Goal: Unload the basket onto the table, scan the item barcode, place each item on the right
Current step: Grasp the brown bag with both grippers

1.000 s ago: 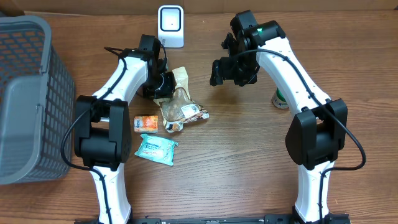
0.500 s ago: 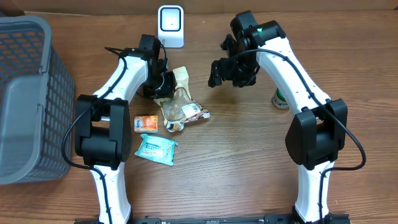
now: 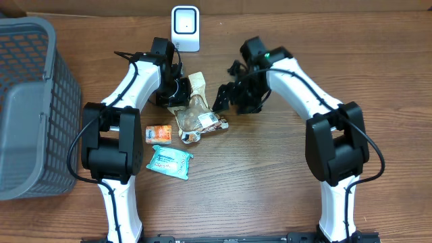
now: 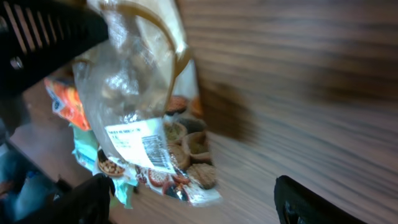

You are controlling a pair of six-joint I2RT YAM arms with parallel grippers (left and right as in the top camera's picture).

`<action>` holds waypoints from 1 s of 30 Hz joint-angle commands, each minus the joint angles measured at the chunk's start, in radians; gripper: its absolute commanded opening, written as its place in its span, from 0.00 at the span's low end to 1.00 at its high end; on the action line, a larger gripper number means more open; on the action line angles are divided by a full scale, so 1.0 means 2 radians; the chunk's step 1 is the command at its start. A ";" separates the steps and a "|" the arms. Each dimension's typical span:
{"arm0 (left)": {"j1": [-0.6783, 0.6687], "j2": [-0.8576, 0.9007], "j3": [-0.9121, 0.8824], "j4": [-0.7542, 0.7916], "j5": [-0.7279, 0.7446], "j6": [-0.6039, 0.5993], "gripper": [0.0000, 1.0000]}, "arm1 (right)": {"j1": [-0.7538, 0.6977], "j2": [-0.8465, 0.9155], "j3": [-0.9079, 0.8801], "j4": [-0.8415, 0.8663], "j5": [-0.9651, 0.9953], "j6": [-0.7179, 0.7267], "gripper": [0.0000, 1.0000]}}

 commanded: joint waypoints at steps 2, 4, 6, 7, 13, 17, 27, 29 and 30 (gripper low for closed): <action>-0.004 0.035 -0.010 0.001 -0.009 -0.006 0.04 | 0.017 0.002 -0.033 0.044 -0.062 0.002 0.81; -0.004 0.035 -0.010 0.001 -0.009 -0.006 0.04 | 0.023 0.002 -0.046 0.072 -0.067 0.009 0.79; -0.004 0.035 -0.010 0.001 -0.009 -0.006 0.04 | 0.029 0.003 -0.056 0.101 -0.067 0.024 0.75; -0.004 0.035 -0.010 0.001 -0.010 -0.006 0.04 | 0.032 0.004 -0.062 0.118 -0.067 0.034 0.72; -0.004 0.035 -0.010 0.000 -0.010 -0.006 0.04 | 0.047 0.005 -0.093 0.176 -0.062 0.058 0.57; -0.004 0.035 -0.010 0.000 -0.011 -0.006 0.04 | 0.048 0.005 -0.095 0.167 -0.037 0.058 0.42; -0.004 0.035 -0.010 -0.005 -0.014 -0.005 0.04 | -0.007 0.005 -0.094 0.151 -0.029 0.025 0.18; -0.004 0.035 -0.010 -0.007 -0.013 -0.005 0.04 | -0.019 0.005 -0.094 0.151 -0.029 0.025 0.18; -0.004 0.035 -0.010 -0.009 -0.013 -0.005 0.04 | -0.024 0.005 -0.094 0.151 -0.029 0.024 0.18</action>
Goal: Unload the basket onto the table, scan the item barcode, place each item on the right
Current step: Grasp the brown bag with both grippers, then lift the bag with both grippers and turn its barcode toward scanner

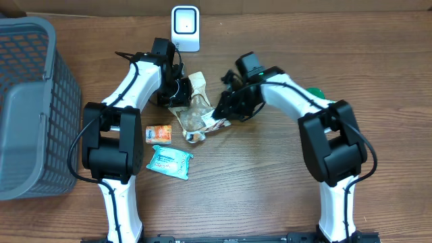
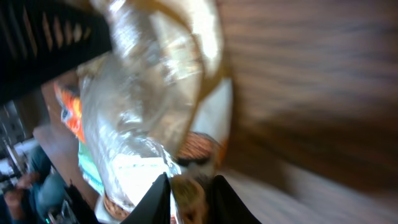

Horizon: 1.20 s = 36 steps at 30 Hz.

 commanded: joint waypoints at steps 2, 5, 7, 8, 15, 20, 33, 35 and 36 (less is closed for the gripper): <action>-0.004 0.035 -0.010 -0.014 -0.020 -0.005 0.04 | -0.031 0.004 -0.002 -0.001 0.013 -0.016 0.17; -0.004 0.035 -0.010 -0.023 -0.018 -0.005 0.12 | -0.043 0.003 0.003 -0.007 0.013 -0.033 0.17; -0.004 0.035 -0.010 -0.029 -0.011 -0.005 0.20 | -0.050 0.003 0.016 -0.017 0.013 -0.046 0.17; -0.004 0.035 -0.010 -0.031 -0.007 -0.005 0.22 | -0.053 0.003 0.025 -0.026 0.017 -0.049 0.17; -0.001 0.019 0.009 -0.036 -0.005 0.016 0.29 | -0.065 0.002 0.117 -0.133 0.032 -0.079 0.29; 0.005 -0.031 0.041 -0.051 -0.010 0.030 0.42 | -0.056 0.002 0.173 -0.198 0.050 -0.083 0.39; 0.053 -0.161 0.051 -0.097 -0.086 0.035 0.59 | 0.046 0.003 0.199 -0.221 0.059 -0.055 0.42; 0.065 -0.159 0.050 -0.102 -0.088 0.035 0.59 | 0.076 0.003 0.191 -0.198 0.080 -0.019 0.42; 0.067 -0.159 0.050 -0.103 -0.088 0.034 0.59 | 0.084 0.003 0.188 -0.192 0.088 -0.008 0.42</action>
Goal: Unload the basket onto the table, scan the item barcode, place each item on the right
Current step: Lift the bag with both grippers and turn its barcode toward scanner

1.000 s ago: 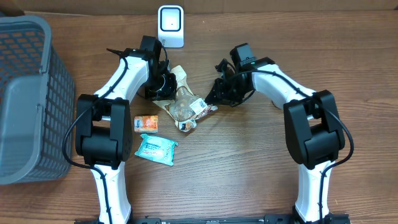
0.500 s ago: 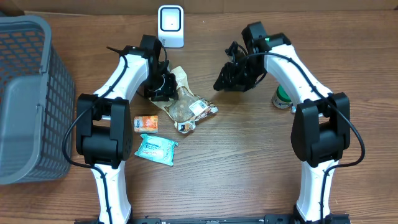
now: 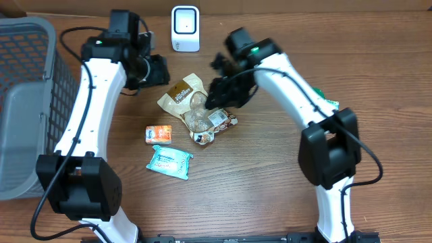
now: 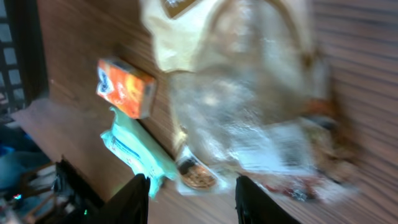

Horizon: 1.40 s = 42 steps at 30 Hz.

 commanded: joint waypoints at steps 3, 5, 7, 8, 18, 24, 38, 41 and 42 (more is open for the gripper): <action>0.020 0.007 -0.001 -0.009 -0.020 0.008 0.59 | 0.067 0.002 -0.023 0.051 0.050 0.086 0.42; 0.022 0.007 -0.001 -0.011 -0.021 0.008 0.58 | 0.089 0.002 -0.042 0.076 0.059 0.109 0.42; 0.022 0.007 -0.001 -0.011 -0.021 0.008 0.58 | 0.105 0.003 -0.061 0.101 0.059 0.128 0.42; 0.022 0.007 -0.001 -0.011 -0.021 0.008 0.59 | 0.113 0.004 -0.071 0.113 0.059 0.135 0.42; 0.020 0.007 -0.002 -0.010 -0.019 0.007 0.58 | 0.114 0.026 -0.100 0.121 0.105 0.159 0.42; 0.007 0.008 -0.002 -0.005 -0.019 0.006 0.60 | 0.064 0.026 -0.100 0.087 0.137 0.151 0.45; -0.040 0.040 -0.002 0.040 -0.028 0.016 0.63 | -0.062 0.026 -0.100 0.154 0.076 0.124 0.46; -0.045 0.068 -0.002 0.049 -0.035 0.029 0.61 | -0.070 0.026 -0.100 0.161 0.060 0.125 0.45; -0.045 0.080 -0.002 0.050 -0.034 0.031 0.59 | -0.071 0.027 -0.100 0.161 0.055 0.125 0.45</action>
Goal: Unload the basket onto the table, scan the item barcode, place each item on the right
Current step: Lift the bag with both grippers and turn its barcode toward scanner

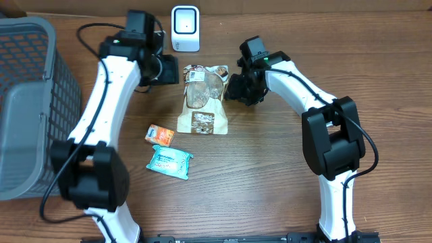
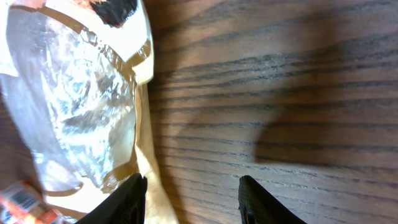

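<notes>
The snack bag (image 1: 202, 101), cream and brown with a clear window, lies flat on the table just in front of the white scanner (image 1: 185, 27). In the right wrist view the bag (image 2: 81, 99) fills the left side. My right gripper (image 1: 233, 88) stands by the bag's right edge. It is open (image 2: 191, 199), with bare wood between its fingers and the left finger (image 2: 127, 199) at the bag's rim. My left gripper (image 1: 165, 69) hangs close to the bag's top left corner; its jaws are too dark to read.
A grey mesh basket (image 1: 27, 101) stands at the left edge. An orange packet (image 1: 160, 135) and a teal packet (image 1: 170, 160) lie in front of the bag. The orange packet (image 2: 22, 202) also shows at the lower left of the right wrist view.
The bag was crumpled and tilted in my right gripper; now it lies flat and straight below the scanner. My right gripper has let go and stands open at its right edge. My left gripper has moved nearer the bag.
At first my left gripper was at the bag's top while my right gripper hung open beside it. Then the right fingers were closed on the bag's lower end. Later the left arm was back by the scanner and the right held the bag. Now the bag lies flat, released.
</notes>
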You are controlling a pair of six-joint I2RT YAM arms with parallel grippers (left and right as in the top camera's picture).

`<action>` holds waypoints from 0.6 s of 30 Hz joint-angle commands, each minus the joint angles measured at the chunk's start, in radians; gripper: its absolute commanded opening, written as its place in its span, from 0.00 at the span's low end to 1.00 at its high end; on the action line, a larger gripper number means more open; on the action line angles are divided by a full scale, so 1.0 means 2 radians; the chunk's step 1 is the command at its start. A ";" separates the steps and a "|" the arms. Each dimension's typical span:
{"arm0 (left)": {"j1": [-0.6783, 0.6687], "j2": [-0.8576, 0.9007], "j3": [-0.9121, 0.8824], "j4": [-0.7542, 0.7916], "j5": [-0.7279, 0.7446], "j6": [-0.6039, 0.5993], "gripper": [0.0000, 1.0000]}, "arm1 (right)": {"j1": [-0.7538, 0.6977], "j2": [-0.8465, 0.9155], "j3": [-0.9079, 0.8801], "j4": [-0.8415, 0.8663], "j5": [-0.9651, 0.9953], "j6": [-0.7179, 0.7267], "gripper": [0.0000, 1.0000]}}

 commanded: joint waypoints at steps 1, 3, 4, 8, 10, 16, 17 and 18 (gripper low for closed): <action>-0.002 0.044 -0.001 0.002 -0.010 0.020 0.55 | -0.002 0.001 -0.002 0.002 -0.036 -0.004 0.46; -0.002 0.063 -0.001 0.003 -0.009 0.019 0.51 | -0.002 0.001 -0.002 -0.002 -0.037 -0.005 0.46; -0.002 0.075 -0.001 0.003 -0.008 0.011 0.48 | -0.002 0.001 -0.002 -0.003 -0.038 -0.012 0.46; -0.003 0.108 -0.001 0.007 0.026 -0.001 0.32 | -0.002 0.001 -0.002 -0.004 -0.043 -0.017 0.46; -0.003 0.119 -0.001 0.013 0.058 -0.001 0.22 | -0.002 0.001 -0.002 -0.005 -0.046 -0.017 0.46; -0.003 0.131 -0.002 0.043 0.136 -0.001 0.17 | -0.002 0.001 -0.002 -0.001 -0.069 -0.017 0.45; -0.003 0.132 -0.002 0.048 0.140 -0.001 0.17 | -0.002 0.001 -0.002 0.000 -0.069 -0.017 0.45; -0.004 0.133 -0.002 0.053 0.142 -0.001 0.17 | -0.002 0.001 -0.002 0.001 -0.069 -0.017 0.45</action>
